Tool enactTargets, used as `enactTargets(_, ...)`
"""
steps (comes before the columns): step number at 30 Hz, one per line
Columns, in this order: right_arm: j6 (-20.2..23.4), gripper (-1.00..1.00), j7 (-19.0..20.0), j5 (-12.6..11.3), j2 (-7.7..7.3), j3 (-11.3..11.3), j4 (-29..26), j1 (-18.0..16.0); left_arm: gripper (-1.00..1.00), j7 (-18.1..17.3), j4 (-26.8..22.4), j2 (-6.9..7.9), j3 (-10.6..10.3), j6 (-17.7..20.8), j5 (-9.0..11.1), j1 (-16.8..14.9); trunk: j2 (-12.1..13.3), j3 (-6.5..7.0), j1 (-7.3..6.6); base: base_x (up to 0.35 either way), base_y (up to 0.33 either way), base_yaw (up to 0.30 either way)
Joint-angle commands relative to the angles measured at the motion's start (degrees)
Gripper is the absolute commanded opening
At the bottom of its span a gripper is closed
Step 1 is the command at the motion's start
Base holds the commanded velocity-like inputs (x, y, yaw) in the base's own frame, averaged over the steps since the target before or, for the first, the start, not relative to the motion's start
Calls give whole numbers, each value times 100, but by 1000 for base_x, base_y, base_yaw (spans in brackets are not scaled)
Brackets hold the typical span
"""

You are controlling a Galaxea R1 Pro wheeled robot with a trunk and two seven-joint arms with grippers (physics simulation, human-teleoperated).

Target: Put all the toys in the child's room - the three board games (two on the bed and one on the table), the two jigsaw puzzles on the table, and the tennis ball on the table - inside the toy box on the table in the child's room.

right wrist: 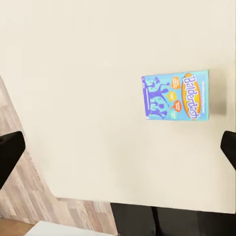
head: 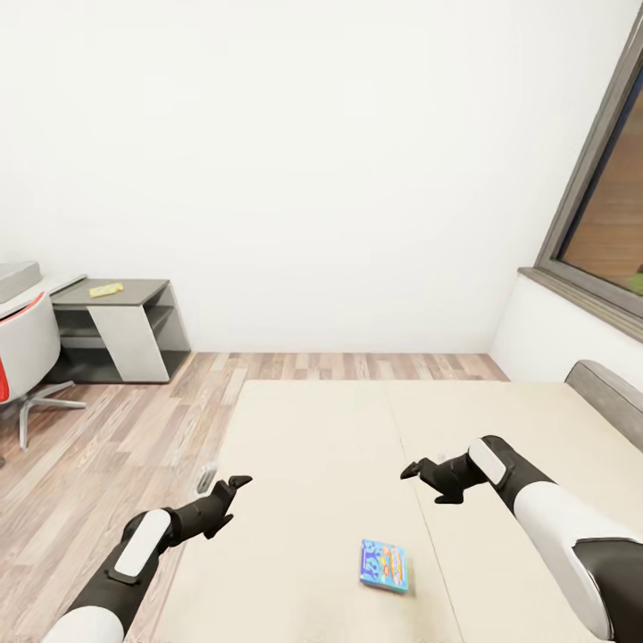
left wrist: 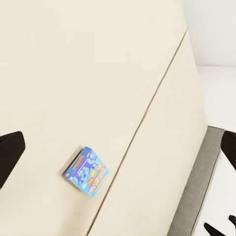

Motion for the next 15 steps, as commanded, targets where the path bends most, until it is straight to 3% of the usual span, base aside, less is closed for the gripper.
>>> enactTargets(1,-2,100,164,31,-11,53,-3,-5,100,-7,3,-1,15,10,-2,-1,-13,-22,3,0,0,5)
enactTargets(6,-95,100,678,57,-26,72,-3,3,100,-11,17,13,32,-71,8,29,-13,-69,3,0,0,34)
enactTargets(15,-224,100,933,71,-32,77,10,18,100,-202,-13,-7,29,-97,55,96,-13,-153,3,0,0,75)
